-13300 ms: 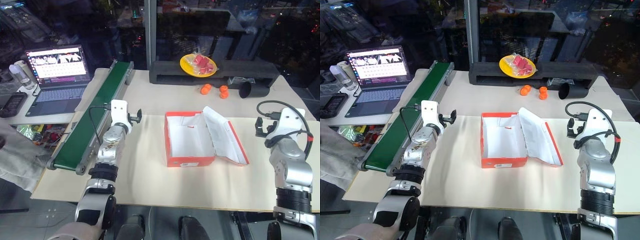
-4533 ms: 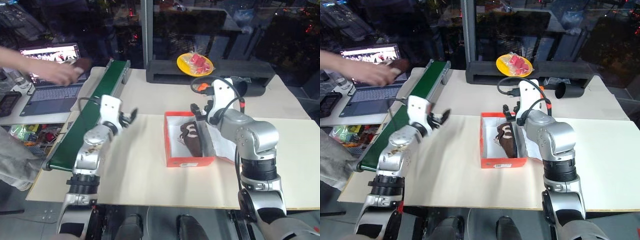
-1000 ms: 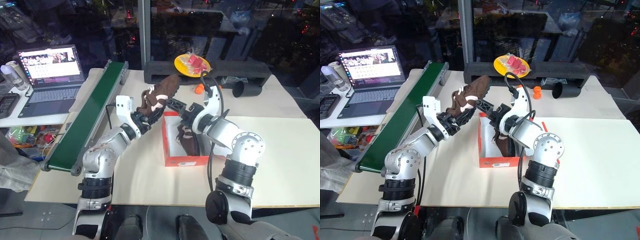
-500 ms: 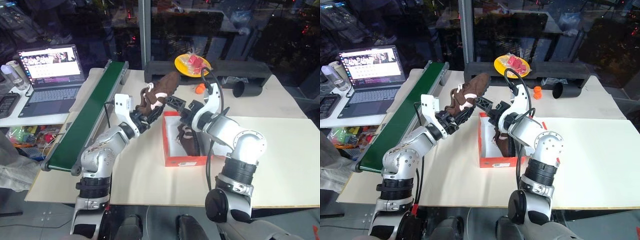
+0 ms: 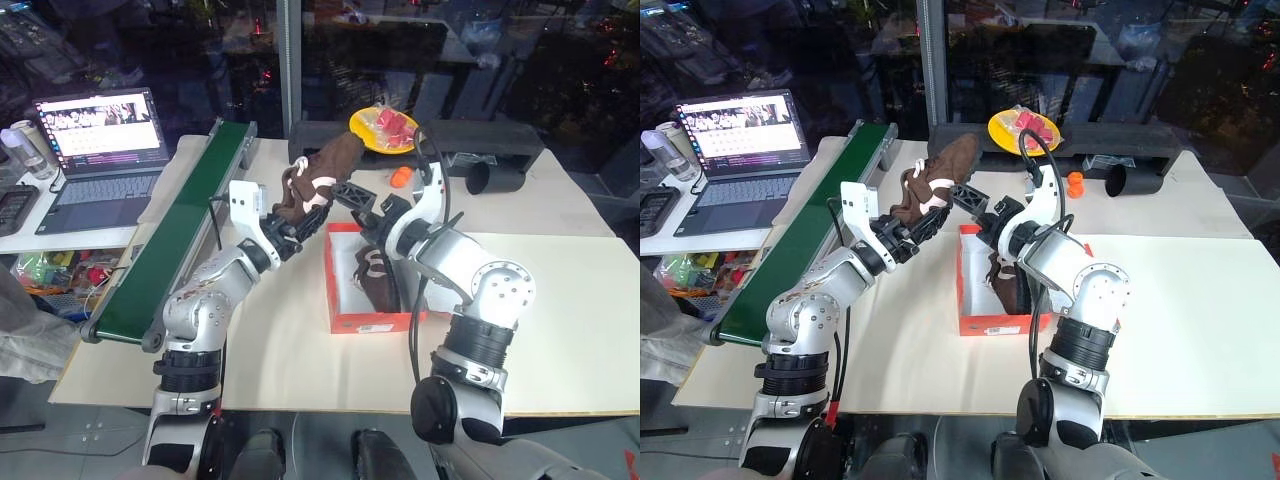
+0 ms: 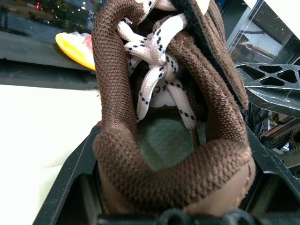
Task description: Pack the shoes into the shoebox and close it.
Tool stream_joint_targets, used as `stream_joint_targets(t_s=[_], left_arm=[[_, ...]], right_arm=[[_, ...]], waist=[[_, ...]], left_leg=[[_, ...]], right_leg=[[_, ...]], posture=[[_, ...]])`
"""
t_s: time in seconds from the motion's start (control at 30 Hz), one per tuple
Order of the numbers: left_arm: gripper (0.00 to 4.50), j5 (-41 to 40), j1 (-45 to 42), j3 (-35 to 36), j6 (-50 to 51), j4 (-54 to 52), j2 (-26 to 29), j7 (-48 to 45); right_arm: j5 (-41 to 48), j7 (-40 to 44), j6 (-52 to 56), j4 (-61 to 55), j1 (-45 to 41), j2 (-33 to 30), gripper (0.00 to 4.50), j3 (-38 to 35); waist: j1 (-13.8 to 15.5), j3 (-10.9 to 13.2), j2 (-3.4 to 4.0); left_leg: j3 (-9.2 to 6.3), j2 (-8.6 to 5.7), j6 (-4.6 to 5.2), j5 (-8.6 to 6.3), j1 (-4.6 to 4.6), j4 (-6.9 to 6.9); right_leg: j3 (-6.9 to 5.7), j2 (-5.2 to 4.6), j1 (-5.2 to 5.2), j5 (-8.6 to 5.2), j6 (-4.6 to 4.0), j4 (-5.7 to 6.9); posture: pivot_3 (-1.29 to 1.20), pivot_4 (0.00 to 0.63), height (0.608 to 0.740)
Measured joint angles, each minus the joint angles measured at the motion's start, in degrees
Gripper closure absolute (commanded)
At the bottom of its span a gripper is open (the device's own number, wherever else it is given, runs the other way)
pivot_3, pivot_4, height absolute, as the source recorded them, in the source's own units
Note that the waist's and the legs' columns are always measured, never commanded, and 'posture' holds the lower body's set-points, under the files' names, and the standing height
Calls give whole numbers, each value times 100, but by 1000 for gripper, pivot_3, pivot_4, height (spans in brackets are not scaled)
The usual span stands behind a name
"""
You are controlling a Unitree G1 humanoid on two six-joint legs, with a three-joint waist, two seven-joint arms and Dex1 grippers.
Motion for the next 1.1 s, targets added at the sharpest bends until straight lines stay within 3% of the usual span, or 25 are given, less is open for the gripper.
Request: stream_joint_targets(t_s=[0.27, 0.47, 1.1], left_arm=[[1601, 38, -18, -123, 112, 390, -96, 16], [1601, 32, -116, 160, 109, 622, -86, 265], [1601, 198, -147, -139, 99, 420, -136, 98]], right_arm=[[357, -117, -322, 21, -159, -106, 0, 66], [544, -166, -497, 17, -55, -240, 0, 175], [676, -209, -756, 144, 193, -512, 0, 627]], waist=[[4, 1, 2], [-5, 3, 4], [7, 3, 5]], left_leg=[[-1, 0, 0, 0, -2, 0], [-2, 2, 1, 0, -6, -1], [-1, -1, 1, -1, -11, -1]], right_leg=[[-1, 1, 0, 0, 1, -3], [-2, 2, -3, 0, 1, -5], [-3, -1, -3, 0, 1, -11]], posture=[[0, 150, 734], [0, 150, 734], [0, 150, 734]])
